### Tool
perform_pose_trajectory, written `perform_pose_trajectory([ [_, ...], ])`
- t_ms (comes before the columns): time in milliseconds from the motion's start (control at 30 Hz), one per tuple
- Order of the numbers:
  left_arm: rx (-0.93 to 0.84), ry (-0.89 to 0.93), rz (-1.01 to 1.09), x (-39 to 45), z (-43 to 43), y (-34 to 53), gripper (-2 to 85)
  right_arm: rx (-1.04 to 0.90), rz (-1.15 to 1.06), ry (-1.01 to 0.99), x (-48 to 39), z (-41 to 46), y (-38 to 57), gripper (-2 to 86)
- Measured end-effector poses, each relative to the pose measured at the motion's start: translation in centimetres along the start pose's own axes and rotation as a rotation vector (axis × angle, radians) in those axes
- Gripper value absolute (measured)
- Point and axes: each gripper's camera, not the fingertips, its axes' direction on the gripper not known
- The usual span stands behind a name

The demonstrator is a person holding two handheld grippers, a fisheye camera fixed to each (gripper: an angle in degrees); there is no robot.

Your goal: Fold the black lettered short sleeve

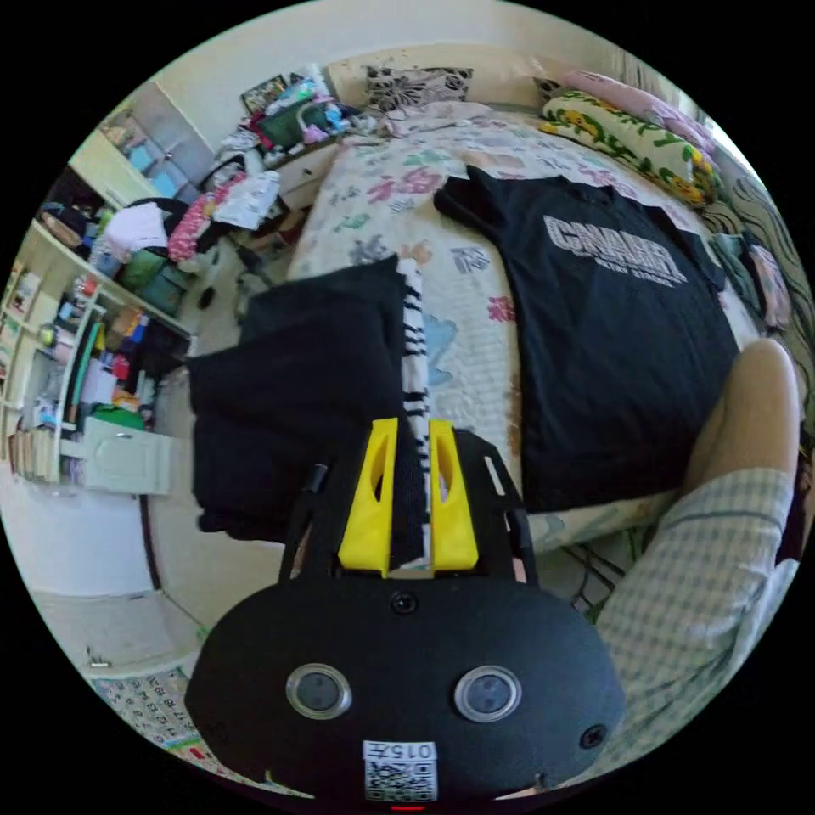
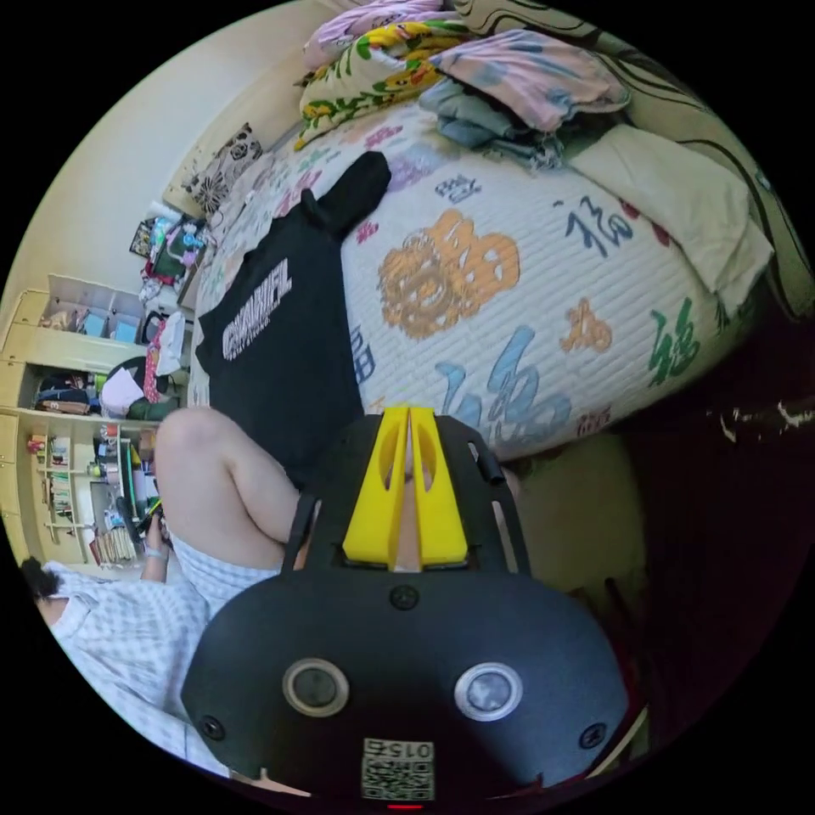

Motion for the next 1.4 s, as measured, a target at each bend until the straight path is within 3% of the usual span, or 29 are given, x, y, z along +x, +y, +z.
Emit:
perform_pose_trajectory([
  [67,0.125,0.053,0.046,1.4,-1.2,-3.1,5.4,0.045,-0.035,-0.009,0.4,0.0,-2.9,-0.4],
  [167,0.287,0.302,0.193,8.5,-1.3,-11.3,4.5,0.104,-0.084,-0.030,1.0,1.4,-8.5,-0.4],
  [267,0.427,0.525,0.390,21.8,0.1,-19.6,2.1,0.148,-0.120,-0.008,1.4,4.1,-14.6,-0.4],
  [333,0.465,0.671,0.543,35.0,2.4,-25.1,0.9,0.138,-0.103,-0.049,1.8,6.8,-19.3,-0.4],
  [433,0.455,0.813,0.637,50.2,6.0,-30.4,0.7,0.099,-0.078,-0.059,2.0,9.8,-23.9,-0.2],
  [567,0.337,0.914,0.576,63.8,11.8,-35.7,2.0,0.123,-0.082,-0.113,1.6,11.4,-26.3,-0.4],
  [733,0.078,0.988,0.517,77.0,22.0,-38.5,8.1,0.187,-0.379,-0.159,-3.4,11.6,-24.5,-0.7],
  [900,-0.021,0.949,0.502,81.4,29.2,-36.1,9.0,0.057,-0.486,-0.078,-4.0,14.7,-23.3,-0.8],
  [1100,-0.028,0.824,0.629,84.2,32.3,-33.7,6.7,0.355,-0.204,-0.046,5.3,10.7,-23.0,1.2],
  [1267,0.079,0.811,0.638,84.1,31.6,-32.4,7.4,0.150,-0.154,-0.213,9.9,13.8,-26.8,7.0],
  [1400,0.037,0.791,0.709,87.0,31.9,-31.2,8.1,0.074,-0.224,-0.112,8.2,17.2,-28.1,6.0],
])
